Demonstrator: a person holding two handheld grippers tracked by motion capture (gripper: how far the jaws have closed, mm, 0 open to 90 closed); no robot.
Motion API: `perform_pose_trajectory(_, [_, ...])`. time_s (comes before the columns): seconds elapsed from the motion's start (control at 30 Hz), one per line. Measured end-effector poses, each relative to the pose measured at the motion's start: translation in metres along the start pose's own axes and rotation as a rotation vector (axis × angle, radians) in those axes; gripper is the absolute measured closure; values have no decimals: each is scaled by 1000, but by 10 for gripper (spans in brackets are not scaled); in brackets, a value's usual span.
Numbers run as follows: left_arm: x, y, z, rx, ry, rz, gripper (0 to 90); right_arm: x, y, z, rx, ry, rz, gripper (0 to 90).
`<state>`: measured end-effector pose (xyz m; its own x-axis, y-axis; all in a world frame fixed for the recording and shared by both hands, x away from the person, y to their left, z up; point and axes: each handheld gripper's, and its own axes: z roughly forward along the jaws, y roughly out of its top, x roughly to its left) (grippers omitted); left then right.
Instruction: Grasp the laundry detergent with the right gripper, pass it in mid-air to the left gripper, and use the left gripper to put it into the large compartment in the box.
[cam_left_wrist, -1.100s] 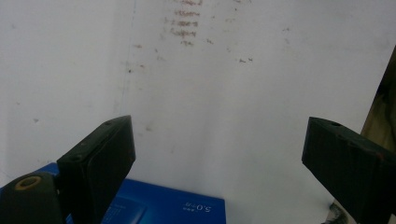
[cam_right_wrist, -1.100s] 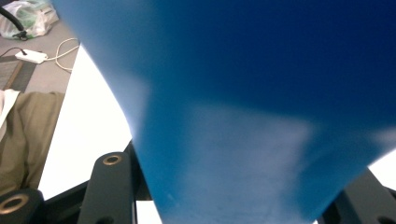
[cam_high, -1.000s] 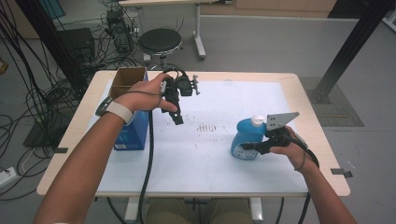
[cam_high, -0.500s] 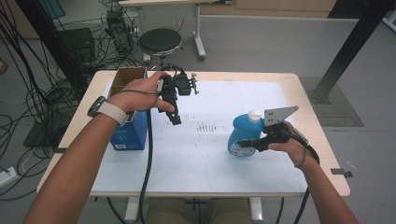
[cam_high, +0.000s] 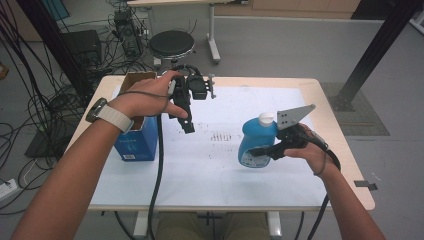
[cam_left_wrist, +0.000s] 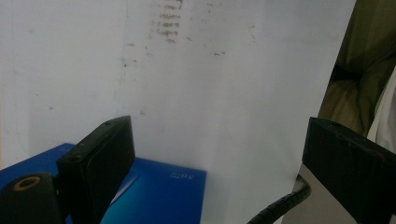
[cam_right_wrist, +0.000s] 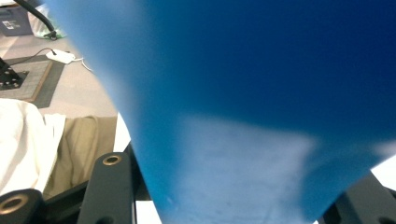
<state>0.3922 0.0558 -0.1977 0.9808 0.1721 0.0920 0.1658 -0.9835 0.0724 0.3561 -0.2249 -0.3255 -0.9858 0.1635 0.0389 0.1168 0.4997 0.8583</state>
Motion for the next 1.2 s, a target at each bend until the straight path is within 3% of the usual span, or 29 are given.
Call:
perform_pose_trajectory(0.23, [-10, 5, -14, 3, 8, 23, 96, 5, 21, 9, 15, 34, -24, 436])
perform_pose_trajectory(0.63, [-23, 12, -32, 18, -20, 36, 89, 9, 49, 25, 28, 72, -55, 436])
perform_pose_trajectory(0.77, [-26, 14, -34, 35, -31, 44, 88, 10, 55, 32, 36, 86, -60, 436])
perform_pose_trajectory(1.2, [-30, 22, -40, 16, -48, 59, 66, 7, 66, 56, 54, 119, -66, 437])
